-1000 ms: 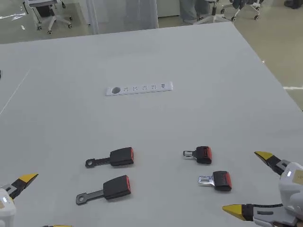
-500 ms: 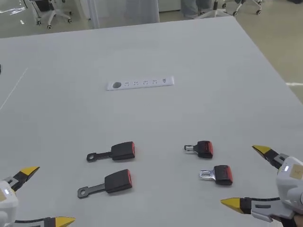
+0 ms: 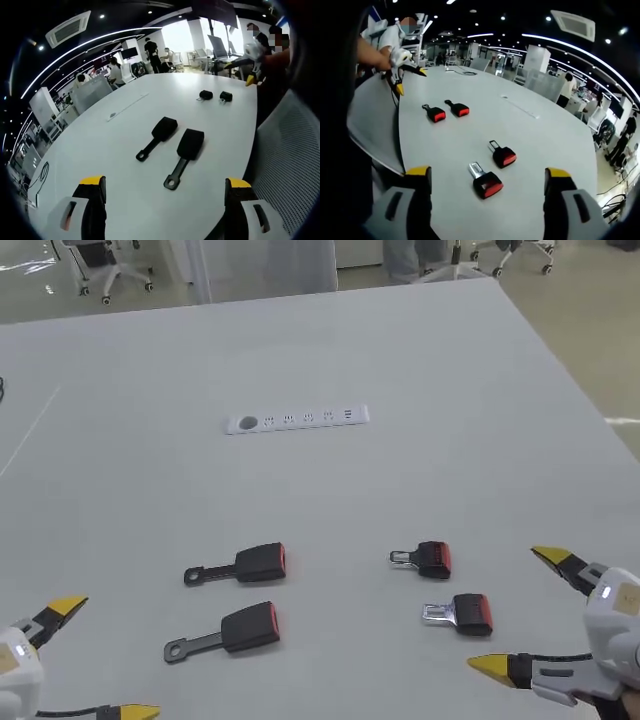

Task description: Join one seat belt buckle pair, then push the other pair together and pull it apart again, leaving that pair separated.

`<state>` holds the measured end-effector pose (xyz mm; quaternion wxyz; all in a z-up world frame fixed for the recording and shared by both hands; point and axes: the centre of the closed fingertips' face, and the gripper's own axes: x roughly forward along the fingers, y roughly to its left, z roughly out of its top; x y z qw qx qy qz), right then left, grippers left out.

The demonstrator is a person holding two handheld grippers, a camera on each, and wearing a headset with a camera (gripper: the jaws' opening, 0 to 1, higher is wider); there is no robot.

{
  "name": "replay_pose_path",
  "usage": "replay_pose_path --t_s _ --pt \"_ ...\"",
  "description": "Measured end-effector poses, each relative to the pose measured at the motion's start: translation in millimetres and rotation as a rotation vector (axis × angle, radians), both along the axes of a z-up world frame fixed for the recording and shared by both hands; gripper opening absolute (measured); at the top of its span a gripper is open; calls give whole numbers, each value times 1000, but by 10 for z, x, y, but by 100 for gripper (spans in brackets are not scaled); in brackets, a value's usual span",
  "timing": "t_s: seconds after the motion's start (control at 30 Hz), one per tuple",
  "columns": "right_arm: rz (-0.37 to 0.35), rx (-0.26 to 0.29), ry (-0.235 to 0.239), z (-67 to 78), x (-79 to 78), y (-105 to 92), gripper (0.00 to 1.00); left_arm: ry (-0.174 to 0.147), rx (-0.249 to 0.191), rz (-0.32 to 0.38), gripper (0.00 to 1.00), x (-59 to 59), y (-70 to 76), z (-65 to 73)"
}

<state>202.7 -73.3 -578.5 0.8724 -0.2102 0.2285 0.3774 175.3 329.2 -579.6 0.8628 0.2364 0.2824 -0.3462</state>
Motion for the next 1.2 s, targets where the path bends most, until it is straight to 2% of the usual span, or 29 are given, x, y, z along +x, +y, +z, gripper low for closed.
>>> replay_pose_path --t_s 0.13,0.23,0.83,0.9,0.93,1.0,1.07,1.13,1.17,1.2 --pt "8 -10 2 1 -15 5 93 -2 1 -2 100 17 6 7" --pt "18 -41 3 -29 -21 -15 93 -1 1 -4 100 28 0 8" --pt "1 -14 -5 49 -4 -8 90 -6 -5 -29 100 75 -137 36" --pt "14 -31 -3 35 -20 -16 90 -12 -17 -33 100 87 -170 33" --pt "28 -45 -2 29 -28 -17 89 -1 -20 -46 100 73 -215 7" --pt "36 -43 -7 47 -28 2 86 3 1 -71 99 65 -258 -30" --pt "37 -29 2 45 -24 16 83 2 0 -88 99 73 -328 -32" --pt "40 -32 17 18 -15 32 81 -17 21 -105 100 108 -389 -25" --pt "47 -35 22 10 -17 46 79 -1 20 -122 98 99 -443 -37" --pt "53 -42 27 1 -18 55 77 0 27 -135 96 122 -439 -50"
